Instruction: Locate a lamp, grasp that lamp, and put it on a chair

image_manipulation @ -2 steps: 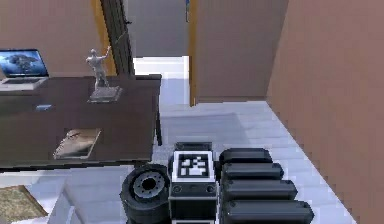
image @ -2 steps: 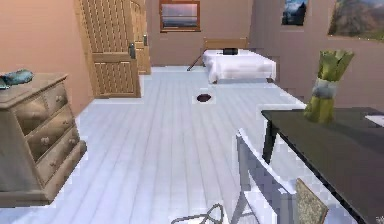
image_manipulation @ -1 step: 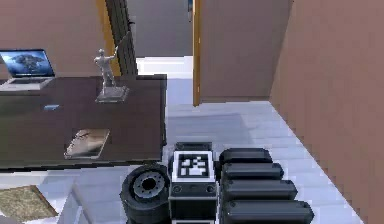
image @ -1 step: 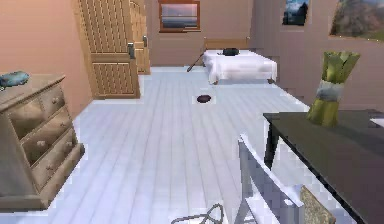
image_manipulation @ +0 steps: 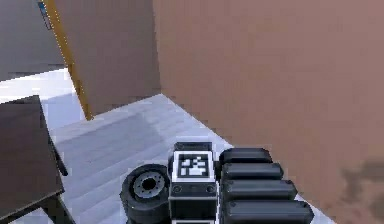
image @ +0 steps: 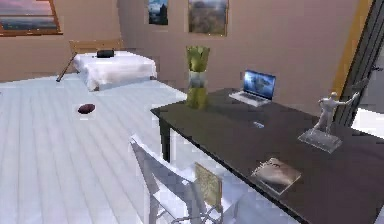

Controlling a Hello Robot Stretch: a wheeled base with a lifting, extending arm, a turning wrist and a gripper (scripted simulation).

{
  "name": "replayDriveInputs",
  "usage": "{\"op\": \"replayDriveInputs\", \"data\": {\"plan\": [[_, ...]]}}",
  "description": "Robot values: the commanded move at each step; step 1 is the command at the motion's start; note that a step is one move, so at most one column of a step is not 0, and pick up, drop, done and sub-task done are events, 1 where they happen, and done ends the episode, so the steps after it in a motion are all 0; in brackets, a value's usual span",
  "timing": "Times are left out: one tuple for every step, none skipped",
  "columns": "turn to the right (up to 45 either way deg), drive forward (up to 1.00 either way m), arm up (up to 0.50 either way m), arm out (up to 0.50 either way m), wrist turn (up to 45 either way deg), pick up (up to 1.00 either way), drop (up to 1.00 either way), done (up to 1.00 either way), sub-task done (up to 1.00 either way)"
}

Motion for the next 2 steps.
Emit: {"op": "replayDriveInputs", "data": {"plan": [[-27.0,0.00,0.00,0.00,0.0,0.00,0.00,0.00,0.00],[21.0,0.00,0.00,0.00,0.0,0.00,0.00,0.00,0.00]]}}
